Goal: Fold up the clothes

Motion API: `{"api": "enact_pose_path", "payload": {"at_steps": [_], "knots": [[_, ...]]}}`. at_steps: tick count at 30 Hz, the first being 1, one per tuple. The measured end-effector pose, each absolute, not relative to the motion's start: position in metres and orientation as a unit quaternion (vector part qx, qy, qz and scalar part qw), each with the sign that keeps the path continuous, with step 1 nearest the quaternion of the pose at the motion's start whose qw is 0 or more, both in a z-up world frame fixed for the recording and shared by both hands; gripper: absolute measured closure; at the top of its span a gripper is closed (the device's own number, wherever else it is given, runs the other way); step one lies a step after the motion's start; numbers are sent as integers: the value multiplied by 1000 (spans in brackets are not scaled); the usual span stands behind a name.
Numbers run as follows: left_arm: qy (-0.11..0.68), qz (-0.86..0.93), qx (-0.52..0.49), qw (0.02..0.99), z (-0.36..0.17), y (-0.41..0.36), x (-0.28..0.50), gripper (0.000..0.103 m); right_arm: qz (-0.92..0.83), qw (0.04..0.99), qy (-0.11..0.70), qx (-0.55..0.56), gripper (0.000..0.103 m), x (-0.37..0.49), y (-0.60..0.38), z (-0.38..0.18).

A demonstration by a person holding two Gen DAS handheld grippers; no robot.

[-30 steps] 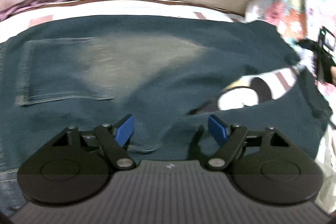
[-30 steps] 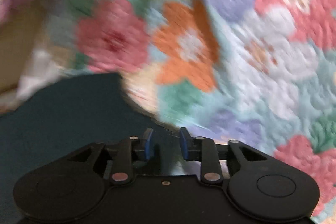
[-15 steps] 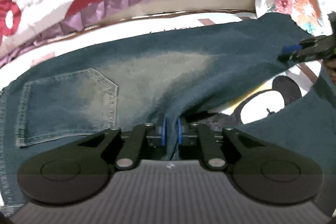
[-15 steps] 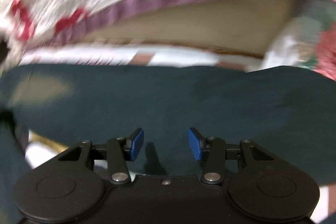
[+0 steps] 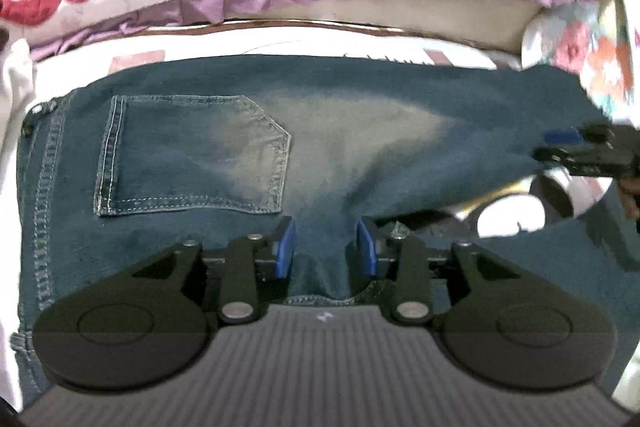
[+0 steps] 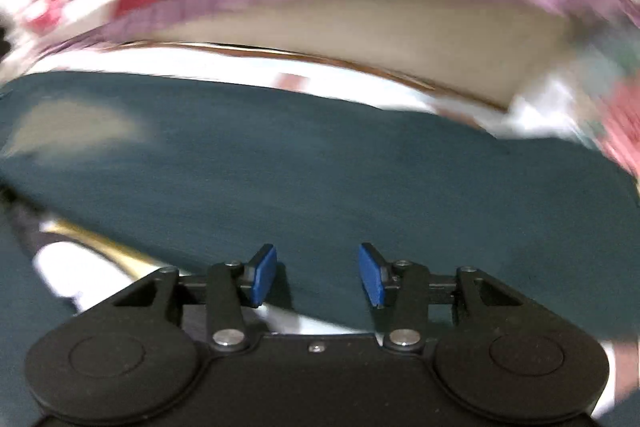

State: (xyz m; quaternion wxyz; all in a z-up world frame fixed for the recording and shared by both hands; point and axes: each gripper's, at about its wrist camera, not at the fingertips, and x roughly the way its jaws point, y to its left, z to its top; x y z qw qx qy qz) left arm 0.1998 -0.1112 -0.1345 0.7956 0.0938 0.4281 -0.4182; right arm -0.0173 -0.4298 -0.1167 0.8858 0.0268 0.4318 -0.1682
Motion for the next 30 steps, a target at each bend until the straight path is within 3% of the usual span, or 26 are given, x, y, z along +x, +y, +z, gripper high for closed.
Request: {"api": "enact_pose_path", "payload": {"at_steps": [8,13,14,15,17,18,20,24,30], "knots": [[429,-402,44,808,-114,-77,213,69,-108,893,435,41,68,29,-377,-123],[457,-406,48,790,-129,-76,216,69,-50,893,439,87,68,53,-364,-119],[460,-405,51,789,-132,-77,216,69,-33,892,441,92,68,63,-356,-121],[463,-405,54,787,-133,-79,216,68,-14,890,449,78,58,71,-342,-125],[465,-408,58,784,-135,-80,215,63,9,890,454,35,55,82,-310,-126],[464,-406,59,785,-135,-80,214,62,41,888,454,57,56,83,-305,-121],[465,-402,56,786,-136,-78,215,61,113,877,452,118,66,83,-297,-109],[465,-388,73,793,-137,-74,217,61,77,892,435,97,60,56,-286,-93],[451,-281,120,839,-123,-36,236,56,75,868,481,102,50,47,-292,-117]]}}
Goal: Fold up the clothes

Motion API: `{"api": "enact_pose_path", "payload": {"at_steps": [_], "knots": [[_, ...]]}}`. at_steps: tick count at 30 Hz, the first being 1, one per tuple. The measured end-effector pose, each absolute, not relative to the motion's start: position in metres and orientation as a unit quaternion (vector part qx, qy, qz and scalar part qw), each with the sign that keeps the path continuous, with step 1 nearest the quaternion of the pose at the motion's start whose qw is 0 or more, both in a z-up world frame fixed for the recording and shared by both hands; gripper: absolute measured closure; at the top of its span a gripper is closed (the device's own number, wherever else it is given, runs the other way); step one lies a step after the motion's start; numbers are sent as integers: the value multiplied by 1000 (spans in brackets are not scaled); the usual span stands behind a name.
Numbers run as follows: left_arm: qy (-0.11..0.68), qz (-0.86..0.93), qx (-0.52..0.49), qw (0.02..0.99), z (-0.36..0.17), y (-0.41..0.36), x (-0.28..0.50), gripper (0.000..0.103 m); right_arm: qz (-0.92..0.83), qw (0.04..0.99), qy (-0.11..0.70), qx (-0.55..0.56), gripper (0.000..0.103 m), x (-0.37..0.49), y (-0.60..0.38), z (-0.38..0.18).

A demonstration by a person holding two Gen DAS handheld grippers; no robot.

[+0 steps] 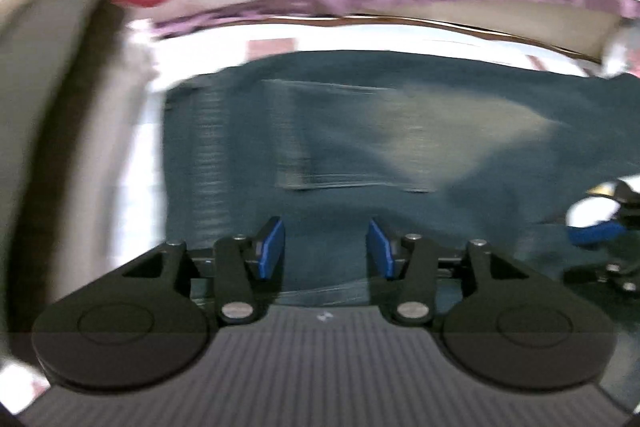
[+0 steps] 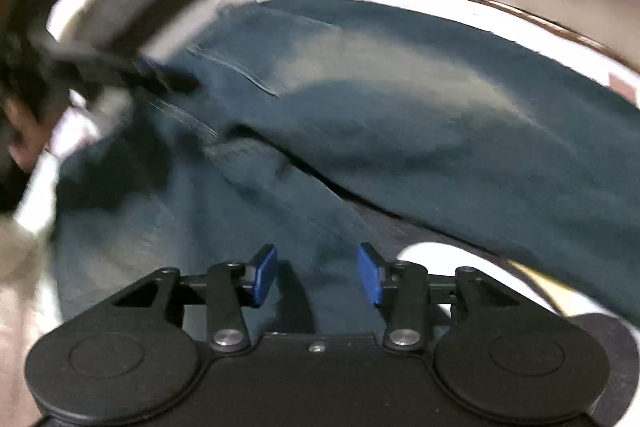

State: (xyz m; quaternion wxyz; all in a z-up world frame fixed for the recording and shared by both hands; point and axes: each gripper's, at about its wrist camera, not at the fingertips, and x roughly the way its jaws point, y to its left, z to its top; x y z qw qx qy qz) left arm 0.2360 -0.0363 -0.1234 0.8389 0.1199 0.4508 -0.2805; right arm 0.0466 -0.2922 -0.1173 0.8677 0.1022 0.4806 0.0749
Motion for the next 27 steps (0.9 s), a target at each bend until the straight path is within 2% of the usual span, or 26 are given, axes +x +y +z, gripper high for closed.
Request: {"api": "enact_pose_path", "payload": {"at_steps": [1,3,5,7,10,14,15,16,17,19,20,21,22,23,24,25,26,27], "knots": [[454,-269,118,841,-123,-26,238,54,76,870,476,107,47,47,-292,-118],[465,-244,112,844,-127,0,238,40,86,869,471,124,37,52,-290,-119],[484,-233,79,840,-133,25,234,35,90,872,467,119,37,63,-285,-118],[504,-221,52,834,-138,43,228,35,93,875,462,112,36,74,-279,-117],[498,-185,87,843,-141,53,209,34,81,883,448,112,35,93,-270,-119],[517,-170,46,837,-146,77,205,28,37,902,417,104,31,100,-253,-128],[523,-165,30,836,-148,83,207,25,37,904,413,102,32,99,-249,-128],[523,-159,14,838,-149,90,210,23,39,906,409,101,39,98,-245,-128],[524,-155,-1,838,-152,95,213,20,41,908,405,99,58,97,-241,-128],[534,-160,-23,830,-158,100,219,19,44,909,407,84,67,92,-235,-127],[540,-162,-34,825,-162,103,222,19,45,909,409,68,76,89,-232,-125],[543,-164,-43,823,-164,105,224,18,43,908,412,63,79,89,-232,-125],[539,-166,-44,825,-164,104,223,20,39,907,415,59,81,88,-234,-124],[534,-171,-40,827,-164,102,221,32,36,906,418,55,86,88,-235,-124],[528,-177,-35,830,-163,100,219,65,33,905,421,51,86,88,-237,-123],[517,-180,-28,836,-160,97,216,79,30,904,424,47,86,87,-238,-123],[497,-171,-19,851,-154,95,211,101,22,904,424,49,86,88,-237,-123],[469,-150,2,870,-146,95,207,102,15,904,425,47,86,87,-235,-123]]}}
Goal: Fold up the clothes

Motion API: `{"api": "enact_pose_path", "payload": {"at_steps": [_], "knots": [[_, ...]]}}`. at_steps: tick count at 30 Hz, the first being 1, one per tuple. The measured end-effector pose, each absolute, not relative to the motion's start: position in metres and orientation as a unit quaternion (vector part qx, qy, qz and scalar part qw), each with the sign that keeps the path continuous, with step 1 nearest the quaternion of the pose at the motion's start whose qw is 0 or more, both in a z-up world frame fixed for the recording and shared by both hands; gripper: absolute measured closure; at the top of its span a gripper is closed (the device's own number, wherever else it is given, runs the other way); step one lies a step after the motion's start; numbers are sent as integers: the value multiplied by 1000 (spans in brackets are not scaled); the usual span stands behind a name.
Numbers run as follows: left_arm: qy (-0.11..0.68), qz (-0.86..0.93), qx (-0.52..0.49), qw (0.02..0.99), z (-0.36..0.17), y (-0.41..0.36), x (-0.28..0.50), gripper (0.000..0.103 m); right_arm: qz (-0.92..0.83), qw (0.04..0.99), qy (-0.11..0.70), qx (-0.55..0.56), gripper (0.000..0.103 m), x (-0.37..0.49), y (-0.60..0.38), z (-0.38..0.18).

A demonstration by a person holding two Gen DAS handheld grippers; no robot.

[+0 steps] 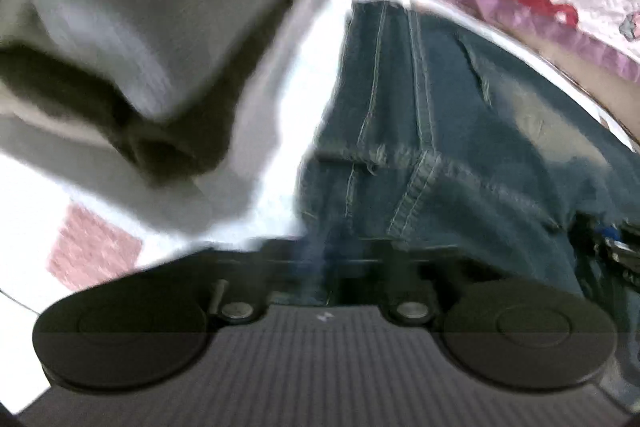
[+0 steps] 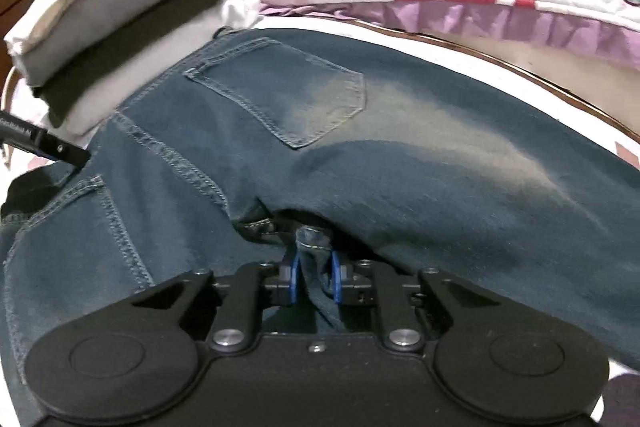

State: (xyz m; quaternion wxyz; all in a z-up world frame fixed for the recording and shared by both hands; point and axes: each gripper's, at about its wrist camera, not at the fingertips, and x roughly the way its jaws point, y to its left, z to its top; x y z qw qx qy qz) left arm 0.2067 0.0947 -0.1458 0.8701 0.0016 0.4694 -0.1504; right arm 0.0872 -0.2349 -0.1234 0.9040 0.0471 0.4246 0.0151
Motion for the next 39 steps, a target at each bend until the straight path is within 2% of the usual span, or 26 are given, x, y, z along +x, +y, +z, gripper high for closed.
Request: {"api": "enact_pose_path", "payload": {"at_steps": [1,3,6,8,12,16,19,21,25,28,29,30,31,32,33,36,39], "knots": [[445,-136,11,885,-138,97,205,102,10,904,426,39,85,87,-231,-123],[417,-121,-35,900,-124,117,201,102,7,903,429,19,71,86,-221,-119],[426,-106,-93,893,-125,142,198,103,12,906,422,-5,53,75,-206,-108],[429,-71,-55,899,-127,140,198,103,21,910,414,-14,52,65,-198,-98],[412,-91,-47,905,-121,133,197,103,85,909,407,14,52,45,-189,-83],[435,-137,-28,889,-125,117,197,100,201,874,440,44,47,31,-164,-75],[447,-181,-9,876,-128,100,187,88,264,840,473,32,47,17,-145,-75],[451,-198,14,870,-132,89,182,68,272,833,482,7,46,6,-138,-77],[465,-212,42,859,-138,73,178,66,269,832,482,-59,36,-9,-123,-83],[455,-246,31,855,-133,72,173,64,262,828,463,-175,34,-21,-98,-88],[447,-261,27,855,-130,72,170,61,249,830,452,-215,35,-25,-91,-91],[439,-274,23,855,-127,71,167,59,241,832,450,-215,54,-25,-93,-92],[429,-283,21,858,-124,70,165,57,235,836,450,-208,65,-24,-96,-92],[419,-291,17,860,-121,69,162,52,229,839,451,-202,69,-23,-98,-91],[410,-295,13,863,-117,69,160,50,225,843,451,-189,78,-20,-103,-88],[393,-323,-1,861,-109,68,156,49,213,856,446,-152,94,-13,-115,-75],[379,-377,6,845,-101,62,146,45,170,878,430,-122,96,-6,-127,-67]]}}
